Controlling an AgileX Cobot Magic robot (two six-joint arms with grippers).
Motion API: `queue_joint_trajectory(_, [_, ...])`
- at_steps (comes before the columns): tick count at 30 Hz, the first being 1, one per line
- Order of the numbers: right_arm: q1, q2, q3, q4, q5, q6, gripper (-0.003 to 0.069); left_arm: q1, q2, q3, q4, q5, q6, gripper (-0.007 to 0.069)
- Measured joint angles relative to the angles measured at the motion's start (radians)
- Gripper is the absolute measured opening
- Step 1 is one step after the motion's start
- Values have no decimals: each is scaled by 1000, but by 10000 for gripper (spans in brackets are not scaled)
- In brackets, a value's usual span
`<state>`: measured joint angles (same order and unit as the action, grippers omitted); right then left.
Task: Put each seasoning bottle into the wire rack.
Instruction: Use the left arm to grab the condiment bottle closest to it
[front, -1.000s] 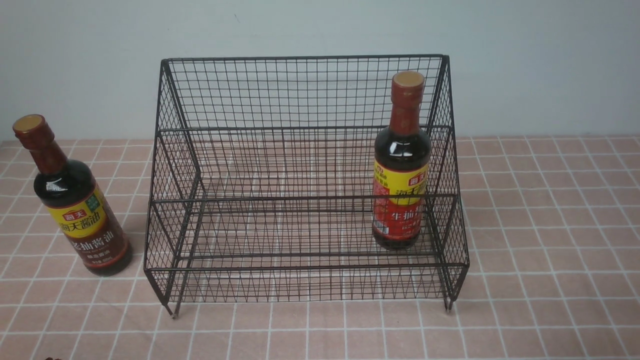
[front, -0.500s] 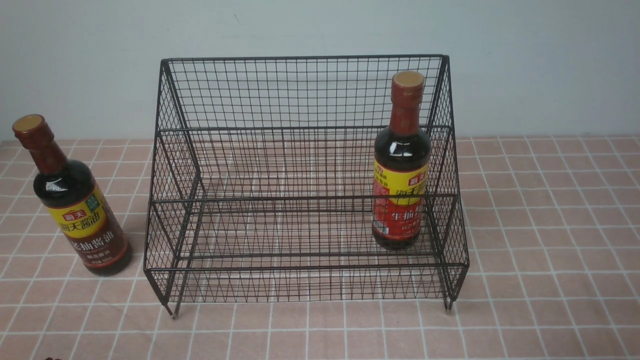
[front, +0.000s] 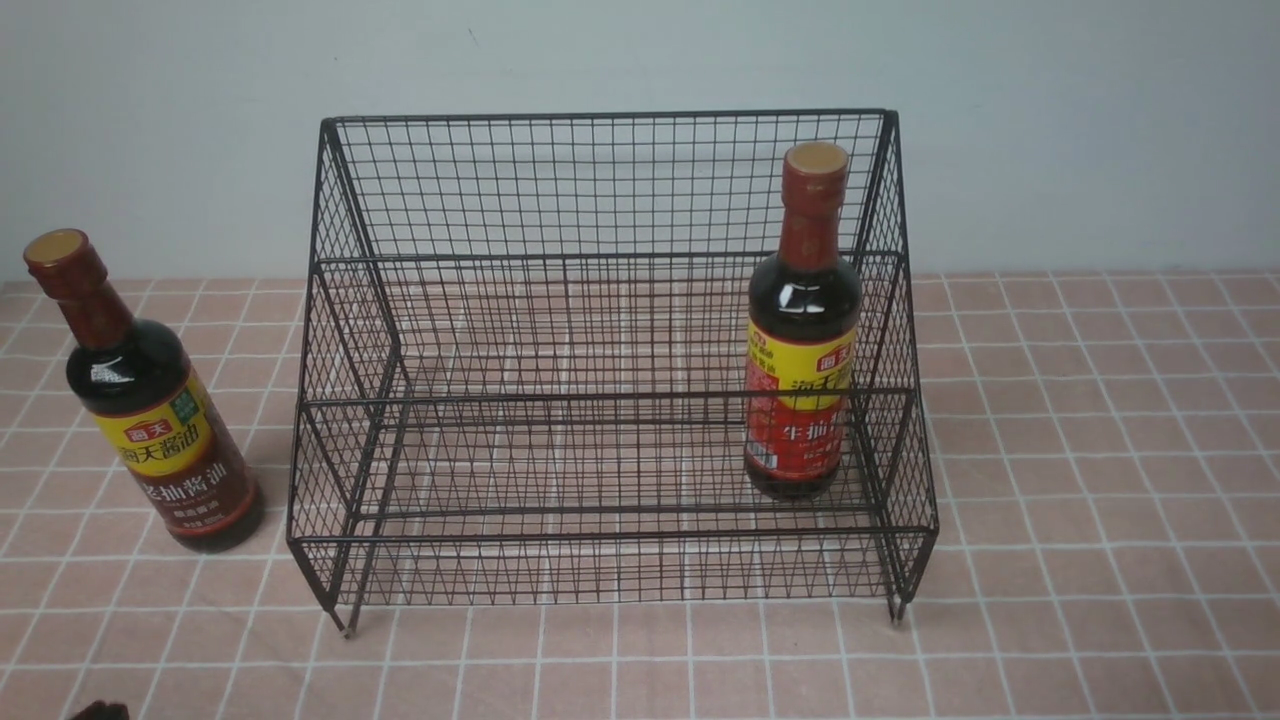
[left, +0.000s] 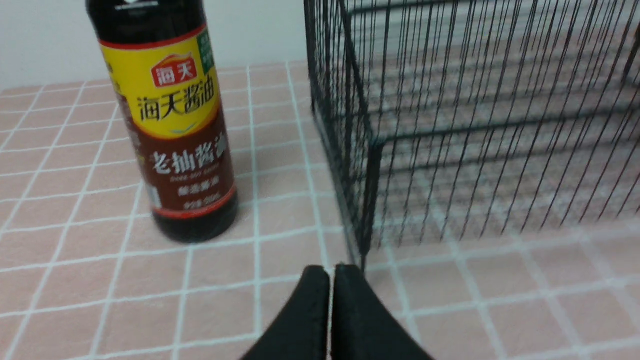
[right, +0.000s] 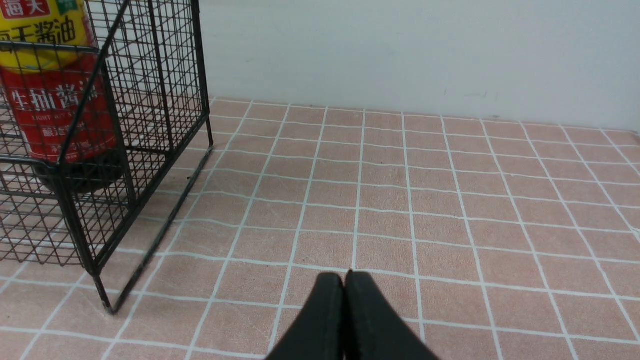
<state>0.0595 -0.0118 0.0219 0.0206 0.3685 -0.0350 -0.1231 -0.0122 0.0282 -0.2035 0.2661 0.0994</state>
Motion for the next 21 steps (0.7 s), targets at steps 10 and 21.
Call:
queue_joint_trajectory(10, [0,0,0,0,0,0,-14,0,0,0,-182,-445,-28,-7])
queue_joint_trajectory(21, [0,0,0,-1,0,0,-14,0,3,-44,-136,-760,0,-7])
